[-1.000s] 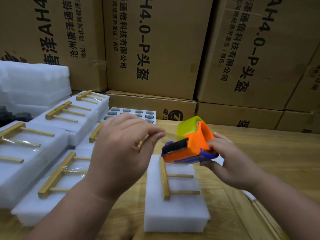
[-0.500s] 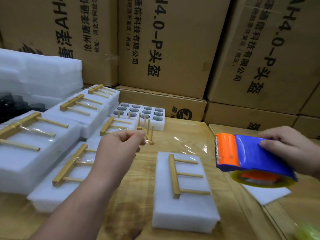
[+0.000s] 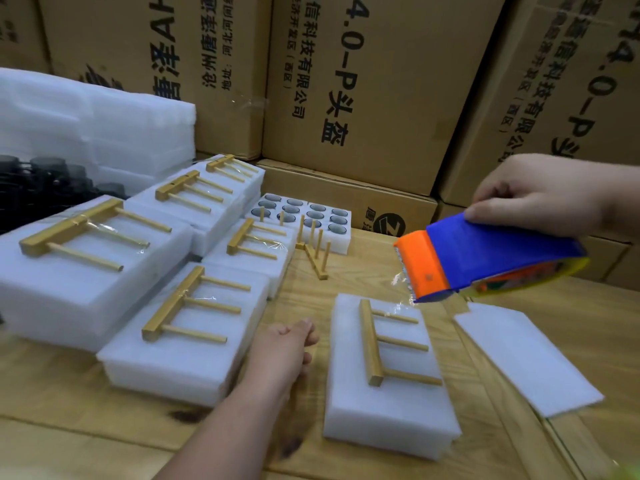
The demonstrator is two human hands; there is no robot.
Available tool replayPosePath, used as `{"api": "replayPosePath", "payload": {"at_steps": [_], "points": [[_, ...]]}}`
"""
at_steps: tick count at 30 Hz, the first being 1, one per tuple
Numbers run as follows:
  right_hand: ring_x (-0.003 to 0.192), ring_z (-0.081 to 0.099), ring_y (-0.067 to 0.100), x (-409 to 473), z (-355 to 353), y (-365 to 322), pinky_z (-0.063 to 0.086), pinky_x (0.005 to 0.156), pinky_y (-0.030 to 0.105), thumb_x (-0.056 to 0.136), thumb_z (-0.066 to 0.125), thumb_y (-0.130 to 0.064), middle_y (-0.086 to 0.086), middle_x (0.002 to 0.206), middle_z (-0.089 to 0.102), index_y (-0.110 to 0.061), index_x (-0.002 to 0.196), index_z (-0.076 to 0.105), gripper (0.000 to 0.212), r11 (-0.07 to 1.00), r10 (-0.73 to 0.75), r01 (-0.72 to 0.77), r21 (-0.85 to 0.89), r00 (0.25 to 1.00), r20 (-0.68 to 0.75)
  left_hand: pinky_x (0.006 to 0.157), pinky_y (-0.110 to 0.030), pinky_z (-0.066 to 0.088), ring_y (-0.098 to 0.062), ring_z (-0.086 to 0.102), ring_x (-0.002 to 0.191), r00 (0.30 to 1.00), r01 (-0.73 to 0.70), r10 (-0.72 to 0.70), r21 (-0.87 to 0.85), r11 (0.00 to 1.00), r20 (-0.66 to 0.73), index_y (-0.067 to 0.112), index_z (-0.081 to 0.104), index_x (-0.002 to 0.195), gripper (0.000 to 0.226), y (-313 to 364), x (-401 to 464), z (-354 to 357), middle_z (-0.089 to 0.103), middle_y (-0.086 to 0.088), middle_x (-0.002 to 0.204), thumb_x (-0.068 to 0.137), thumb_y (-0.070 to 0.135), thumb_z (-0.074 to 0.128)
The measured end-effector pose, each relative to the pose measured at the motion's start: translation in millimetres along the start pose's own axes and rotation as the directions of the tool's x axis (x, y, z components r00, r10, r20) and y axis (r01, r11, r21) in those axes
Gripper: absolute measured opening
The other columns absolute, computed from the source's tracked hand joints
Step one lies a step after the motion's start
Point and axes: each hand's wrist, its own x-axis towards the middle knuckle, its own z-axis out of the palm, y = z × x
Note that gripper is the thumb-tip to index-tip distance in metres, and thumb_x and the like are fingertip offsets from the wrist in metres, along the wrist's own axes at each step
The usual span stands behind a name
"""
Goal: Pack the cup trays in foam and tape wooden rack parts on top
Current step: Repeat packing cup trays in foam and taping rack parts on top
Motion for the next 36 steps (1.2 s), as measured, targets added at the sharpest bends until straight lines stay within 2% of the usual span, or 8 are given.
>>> {"api": "replayPosePath", "payload": {"at_steps": [10, 14, 18, 20, 23, 25, 27, 36], "points": [[0.054, 0.066, 0.0, 45.3, -19.8, -61.5, 0.045, 0.052, 0.021, 0.096, 0.055, -0.053, -0.012, 0.062, 0.07, -0.022, 0.079, 0.069, 0.039, 0.99, 0.027, -0.013, -0.141, 0.995, 0.096, 0.05, -0.024, 0.043, -0.022, 0.054, 0.043, 0.999, -0.038, 0.042, 0.272, 0.961, -0.009, 0.012, 0.067, 0.061, 0.039, -8.2, 10.3, 5.0, 0.058, -0.004, 0.047, 0.096, 0.029, 0.062], [0.053, 0.065, -0.001, 50.0, -17.0, -65.8, 0.045, 0.054, 0.021, 0.097, 0.056, -0.052, -0.013, 0.062, 0.07, -0.021, 0.082, 0.068, 0.037, 0.988, 0.046, -0.029, -0.149, 0.993, 0.112, 0.073, -0.04, 0.062, -0.037, 0.071, 0.065, 0.997, -0.07, 0.069, 0.44, 0.895, 0.02, 0.008, 0.065, 0.055, 0.046, -10.1, 14.1, 6.7, 0.063, -0.008, 0.049, 0.094, 0.03, 0.061], [0.053, 0.065, 0.0, 50.0, -11.4, -62.8, 0.046, 0.055, 0.022, 0.097, 0.057, -0.052, -0.011, 0.062, 0.07, -0.021, 0.081, 0.068, 0.037, 0.988, 0.064, -0.045, -0.147, 0.99, 0.127, 0.059, -0.027, 0.054, -0.027, 0.066, 0.058, 0.988, -0.135, 0.15, 0.628, 0.767, 0.029, 0.007, 0.056, 0.05, 0.047, -13.6, 12.0, 10.8, 0.062, -0.004, 0.049, 0.088, 0.035, 0.061], [0.054, 0.066, 0.001, 49.1, -8.2, -60.4, 0.046, 0.055, 0.023, 0.097, 0.056, -0.053, -0.011, 0.062, 0.071, -0.021, 0.081, 0.069, 0.038, 0.987, 0.069, -0.049, -0.152, 0.989, 0.131, 0.051, -0.025, 0.041, -0.021, 0.058, 0.056, 0.976, -0.169, 0.217, 0.683, 0.711, 0.016, 0.008, 0.054, 0.053, 0.043, -17.2, 9.6, 12.9, 0.058, -0.001, 0.05, 0.085, 0.035, 0.061], [0.055, 0.066, 0.001, 47.1, -5.5, -56.2, 0.047, 0.057, 0.023, 0.097, 0.055, -0.053, -0.011, 0.062, 0.07, -0.021, 0.082, 0.069, 0.038, 0.99, 0.08, -0.061, -0.131, 0.987, 0.143, 0.059, -0.026, 0.048, -0.022, 0.063, 0.068, 0.967, -0.195, 0.252, 0.712, 0.674, 0.026, 0.014, 0.062, 0.066, 0.03, -19.5, 8.2, 16.8, 0.066, 0.001, 0.064, 0.087, 0.036, 0.06], [0.054, 0.066, 0.0, 45.5, -3.3, -52.3, 0.046, 0.056, 0.023, 0.097, 0.055, -0.053, -0.012, 0.062, 0.07, -0.021, 0.081, 0.068, 0.038, 0.992, 0.08, -0.065, -0.109, 0.987, 0.139, 0.07, -0.025, 0.047, -0.024, 0.068, 0.089, 0.968, -0.184, 0.25, 0.713, 0.676, 0.013, 0.024, 0.068, 0.106, 0.026, -17.6, 6.9, 15.1, 0.073, 0.0, 0.087, 0.086, 0.04, 0.062], [0.053, 0.064, -0.001, 44.2, -0.5, -47.7, 0.044, 0.055, 0.023, 0.097, 0.055, -0.053, -0.014, 0.06, 0.068, -0.022, 0.078, 0.068, 0.038, 0.993, 0.073, -0.062, -0.101, 0.991, 0.116, 0.072, -0.026, 0.044, -0.022, 0.067, 0.1, 0.971, -0.175, 0.239, 0.736, 0.655, 0.018, 0.024, 0.053, 0.136, 0.056, -18.1, 8.4, 11.8, 0.072, 0.0, 0.101, 0.084, 0.04, 0.064], [0.065, 0.068, 0.0, 32.3, 23.1, -13.9, 0.048, 0.058, 0.022, 0.097, 0.057, -0.052, -0.013, 0.07, 0.072, -0.023, 0.086, 0.072, 0.034, 0.988, 0.152, -0.152, -0.01, 0.98, 0.132, 0.076, -0.027, 0.051, -0.013, 0.063, 0.084, 0.973, -0.19, 0.223, 0.726, 0.661, 0.052, 0.032, 0.062, 0.113, 0.033, -7.2, 6.2, 6.5, 0.07, 0.007, 0.097, 0.081, 0.039, 0.066]]}}
